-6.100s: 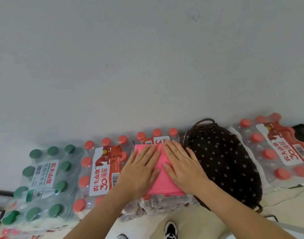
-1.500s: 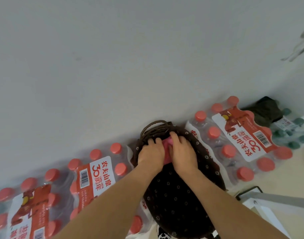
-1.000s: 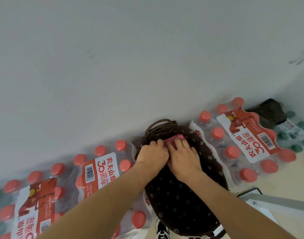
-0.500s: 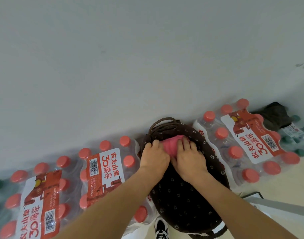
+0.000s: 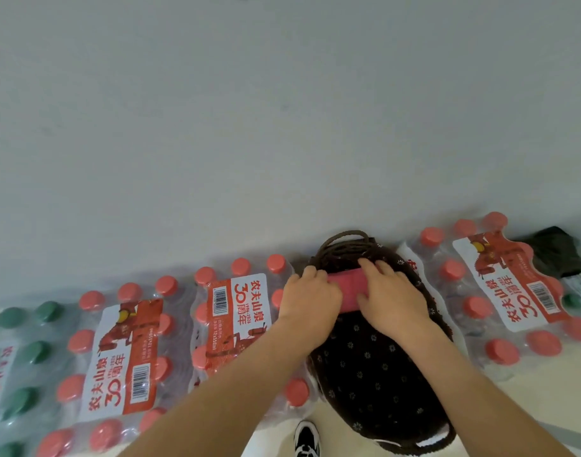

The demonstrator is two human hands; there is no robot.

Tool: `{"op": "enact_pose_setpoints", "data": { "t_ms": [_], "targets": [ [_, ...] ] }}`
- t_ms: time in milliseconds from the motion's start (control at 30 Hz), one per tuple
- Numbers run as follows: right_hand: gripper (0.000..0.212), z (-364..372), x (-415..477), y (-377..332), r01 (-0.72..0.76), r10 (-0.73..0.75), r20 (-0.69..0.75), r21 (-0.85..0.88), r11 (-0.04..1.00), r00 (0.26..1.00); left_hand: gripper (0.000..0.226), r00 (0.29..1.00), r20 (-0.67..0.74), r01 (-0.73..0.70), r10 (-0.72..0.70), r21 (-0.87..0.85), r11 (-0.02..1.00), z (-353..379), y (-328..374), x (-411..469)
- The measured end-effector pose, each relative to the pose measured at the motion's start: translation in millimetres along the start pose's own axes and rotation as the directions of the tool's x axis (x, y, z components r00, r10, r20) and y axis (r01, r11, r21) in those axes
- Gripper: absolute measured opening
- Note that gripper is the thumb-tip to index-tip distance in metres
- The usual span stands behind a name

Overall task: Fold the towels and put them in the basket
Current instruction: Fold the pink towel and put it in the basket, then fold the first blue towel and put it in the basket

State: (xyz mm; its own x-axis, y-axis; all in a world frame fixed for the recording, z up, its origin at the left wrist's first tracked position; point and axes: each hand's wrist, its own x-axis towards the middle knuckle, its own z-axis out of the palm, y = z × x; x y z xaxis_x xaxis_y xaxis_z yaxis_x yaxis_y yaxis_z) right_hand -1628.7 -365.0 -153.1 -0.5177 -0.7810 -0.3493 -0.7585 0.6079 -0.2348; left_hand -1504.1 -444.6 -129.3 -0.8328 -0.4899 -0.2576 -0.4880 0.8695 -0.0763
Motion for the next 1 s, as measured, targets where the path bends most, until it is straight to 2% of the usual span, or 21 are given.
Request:
{"op": "enact_pose_setpoints", "data": {
  "t_ms": [167,300,467,600,700,767,867,1000],
  "targets": [
    [0.040,-36.2,-8.8,-35.5,0.163,-0.150,-0.122,0.105,0.981,0.981,0.012,0.965,-0.240,0.041,-0.107,-0.267,0.963,-17.6,-21.6,-35.9],
    [0.025,-62.2,-23.1,-87.3,0.330,-0.307,-0.134,0.208,0.921,0.942,0.023,0.911,-0.290,0.108,-0.295,-0.522,0.846,-27.4,-55.3,-80.0],
    [0.021,-72.9,-50.3,-174.7,0.510,-0.516,-0.049,0.260,0.820,0.855,0.042,0.769,-0.315,0.201,-0.555,-0.706,0.679,-30.8,-112.1,-160.3],
    [0.017,-61.5,-81.5,-258.7,0.606,-0.634,-0.012,0.310,0.732,0.773,0.042,0.632,-0.291,0.219,-0.718,-0.822,0.526,-25.7,-153.5,-245.6],
    [0.019,-40.2,-115.4,-331.6,0.671,-0.721,0.034,0.340,0.659,0.692,0.025,0.562,-0.262,0.186,-0.785,-0.884,0.429,-16.4,-181.0,-323.2],
    [0.020,-17.7,-145.6,-386.1,0.723,-0.777,0.074,0.321,0.612,0.625,0.019,0.452,-0.227,0.188,-0.862,-0.921,0.341,-2.4,-198.7,-381.5],
    [0.017,18.4,-194.1,-459.0,0.778,-0.840,0.140,0.323,0.540,0.525,0.024,0.293,-0.187,0.226,-0.938,-0.939,0.257,23.3,-221.0,-462.3],
    [0.015,73.7,-271.5,-549.3,0.843,-0.896,0.250,0.319,0.433,0.366,0.025,0.131,-0.107,0.257,-0.986,-0.957,0.138,54.8,-239.2,-577.6]
  ]
}}
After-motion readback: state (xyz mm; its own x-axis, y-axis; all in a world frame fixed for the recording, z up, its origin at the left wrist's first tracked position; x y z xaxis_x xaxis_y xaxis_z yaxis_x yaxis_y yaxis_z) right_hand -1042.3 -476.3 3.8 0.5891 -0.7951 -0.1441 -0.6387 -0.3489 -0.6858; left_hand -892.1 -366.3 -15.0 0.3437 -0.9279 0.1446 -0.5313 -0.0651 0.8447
